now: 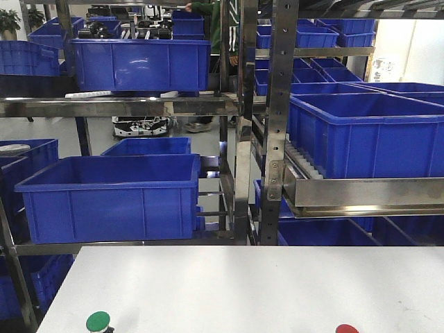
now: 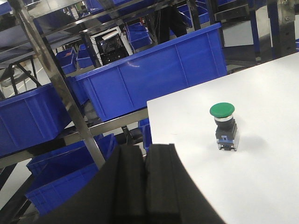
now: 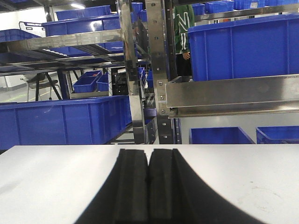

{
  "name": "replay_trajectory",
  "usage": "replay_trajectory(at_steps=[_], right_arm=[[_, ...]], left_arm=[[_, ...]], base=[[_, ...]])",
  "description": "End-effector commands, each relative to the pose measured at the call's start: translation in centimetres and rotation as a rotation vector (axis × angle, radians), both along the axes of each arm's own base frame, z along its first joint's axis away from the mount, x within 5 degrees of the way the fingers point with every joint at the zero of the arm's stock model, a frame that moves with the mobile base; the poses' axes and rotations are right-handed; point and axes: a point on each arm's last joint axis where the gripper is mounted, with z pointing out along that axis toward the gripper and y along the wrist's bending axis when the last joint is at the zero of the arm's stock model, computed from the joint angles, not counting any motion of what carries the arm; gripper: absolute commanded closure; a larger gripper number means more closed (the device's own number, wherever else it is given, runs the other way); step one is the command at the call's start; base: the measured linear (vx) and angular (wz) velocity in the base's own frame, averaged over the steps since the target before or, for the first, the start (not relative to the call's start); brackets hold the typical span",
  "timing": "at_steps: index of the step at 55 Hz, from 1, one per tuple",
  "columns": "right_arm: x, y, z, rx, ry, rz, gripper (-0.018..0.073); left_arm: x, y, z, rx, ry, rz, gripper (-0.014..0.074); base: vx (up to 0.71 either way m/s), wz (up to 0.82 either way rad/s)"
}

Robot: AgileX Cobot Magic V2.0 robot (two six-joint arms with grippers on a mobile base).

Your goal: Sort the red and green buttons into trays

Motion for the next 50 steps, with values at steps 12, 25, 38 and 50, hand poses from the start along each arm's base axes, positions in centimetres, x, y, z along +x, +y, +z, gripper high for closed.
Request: replay_trajectory(at_steps=[12,25,38,50], right_arm=[[0.0,0.0,0.5,0.006,-0.076,-0.004,0.0567],[0.0,0.0,0.5,0.006,-0.076,-0.004,0.0567],[-0.1,0.0,0.8,0.008,-0.096,-0.005,0.0567],[-0.2,-0.1,1.3,0.019,-0.15,-0.007,0.0567]], left_arm=[[-0.2,-0.1,1.7,-0.015,-0.113,-0.012,0.0602],[-0.2,-0.1,1.7,-0.015,-0.113,-0.012,0.0602],[-0.2,-0.2,2.7,0.234,-0.232,-0.027,0.0602],[-0.5,-0.6,4.1,0.244,-0.373,-0.047,0.0602]], base=[[0.0,0.0],[0.0,0.0],[0.0,0.0],[0.0,0.0]])
